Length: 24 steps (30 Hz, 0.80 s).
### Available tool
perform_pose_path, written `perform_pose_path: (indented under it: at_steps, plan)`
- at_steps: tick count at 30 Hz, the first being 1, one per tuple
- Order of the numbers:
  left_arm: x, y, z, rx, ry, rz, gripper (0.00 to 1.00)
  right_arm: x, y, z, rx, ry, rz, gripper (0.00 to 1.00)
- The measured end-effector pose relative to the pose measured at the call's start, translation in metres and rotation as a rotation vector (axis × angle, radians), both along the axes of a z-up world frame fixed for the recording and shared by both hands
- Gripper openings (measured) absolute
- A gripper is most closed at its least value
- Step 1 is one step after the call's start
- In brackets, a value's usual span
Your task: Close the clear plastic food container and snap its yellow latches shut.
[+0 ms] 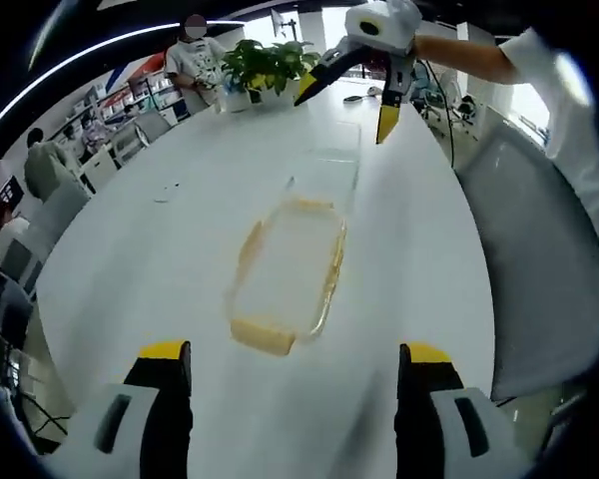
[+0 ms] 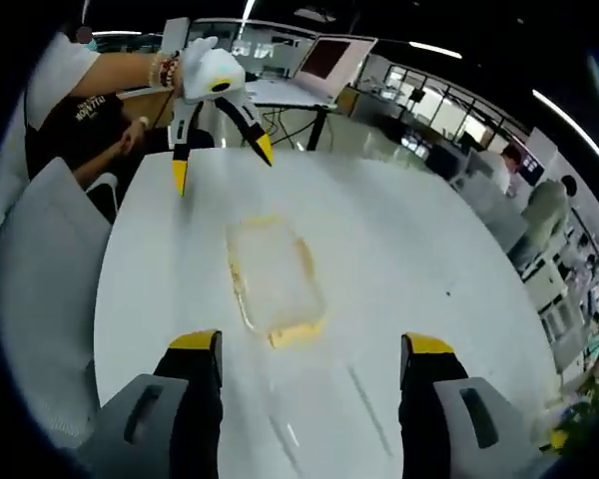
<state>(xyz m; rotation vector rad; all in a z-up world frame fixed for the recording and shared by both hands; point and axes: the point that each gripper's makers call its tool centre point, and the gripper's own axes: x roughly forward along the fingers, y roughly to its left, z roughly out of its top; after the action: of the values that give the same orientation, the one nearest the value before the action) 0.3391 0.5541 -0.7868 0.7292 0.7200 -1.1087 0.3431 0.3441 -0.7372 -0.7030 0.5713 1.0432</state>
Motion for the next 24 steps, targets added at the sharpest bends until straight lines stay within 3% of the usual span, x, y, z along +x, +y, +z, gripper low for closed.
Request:
perform_pose_path:
  at_steps: [2,6,14,20,24]
  plan:
    - [0.002,0.007,-0.009,0.049,0.021,-0.021,0.81,0.002,0.003,-0.007,-0.011,0.021,0.02,0.73]
    - [0.013,0.006,-0.019,0.049,0.045,-0.026,0.8,0.007,0.008,-0.022,-0.045,0.055,0.069,0.74]
    - [0.027,-0.013,-0.035,0.088,0.059,-0.096,0.8,0.015,0.008,-0.05,-0.108,0.14,0.118,0.72]
    - [0.032,-0.018,-0.049,0.142,0.081,-0.168,0.78,0.021,0.013,-0.06,-0.128,0.163,0.142,0.69]
    - [0.036,-0.017,-0.053,0.159,0.084,-0.172,0.78,0.025,0.016,-0.072,-0.165,0.173,0.169,0.67]
